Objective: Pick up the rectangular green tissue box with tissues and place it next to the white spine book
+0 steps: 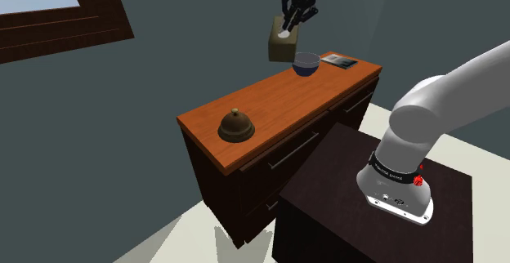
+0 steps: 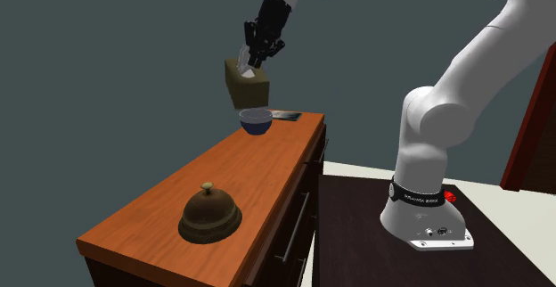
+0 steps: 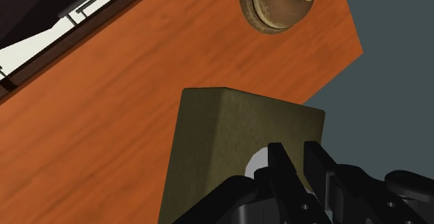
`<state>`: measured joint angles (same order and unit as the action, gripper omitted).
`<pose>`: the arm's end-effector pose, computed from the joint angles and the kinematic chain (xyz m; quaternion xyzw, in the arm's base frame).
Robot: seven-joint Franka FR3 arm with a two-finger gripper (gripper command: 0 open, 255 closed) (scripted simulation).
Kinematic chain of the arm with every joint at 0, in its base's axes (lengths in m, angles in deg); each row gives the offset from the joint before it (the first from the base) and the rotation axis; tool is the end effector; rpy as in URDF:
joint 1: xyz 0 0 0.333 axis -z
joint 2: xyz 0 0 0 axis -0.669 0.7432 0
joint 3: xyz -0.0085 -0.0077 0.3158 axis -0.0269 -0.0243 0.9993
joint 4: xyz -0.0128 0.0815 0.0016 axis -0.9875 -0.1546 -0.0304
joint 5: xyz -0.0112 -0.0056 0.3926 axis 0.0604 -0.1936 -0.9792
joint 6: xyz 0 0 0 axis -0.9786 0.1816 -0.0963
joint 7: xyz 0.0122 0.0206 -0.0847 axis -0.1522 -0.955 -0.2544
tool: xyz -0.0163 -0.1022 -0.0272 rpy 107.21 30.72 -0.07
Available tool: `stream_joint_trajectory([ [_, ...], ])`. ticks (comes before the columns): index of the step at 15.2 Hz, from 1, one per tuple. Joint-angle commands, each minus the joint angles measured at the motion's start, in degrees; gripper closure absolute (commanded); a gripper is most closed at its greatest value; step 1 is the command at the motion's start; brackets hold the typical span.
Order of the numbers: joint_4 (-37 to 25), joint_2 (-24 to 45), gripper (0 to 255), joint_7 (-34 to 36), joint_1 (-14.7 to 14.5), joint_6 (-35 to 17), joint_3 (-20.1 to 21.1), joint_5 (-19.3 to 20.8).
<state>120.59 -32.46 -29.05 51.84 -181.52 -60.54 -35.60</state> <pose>0.3895 -0.0825 0.5904 -0.9138 0.3456 -0.1385 0.1624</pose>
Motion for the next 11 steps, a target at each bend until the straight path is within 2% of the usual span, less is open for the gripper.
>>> stream_joint_trajectory([
  [1, -0.36, -0.2, 255, -2.96, 0.92, 1.35, -2.7, 0.72],
  [11, -5.63, 3.24, 255, -16.62, 4.42, 6.81, -15.32, 3.54],
])
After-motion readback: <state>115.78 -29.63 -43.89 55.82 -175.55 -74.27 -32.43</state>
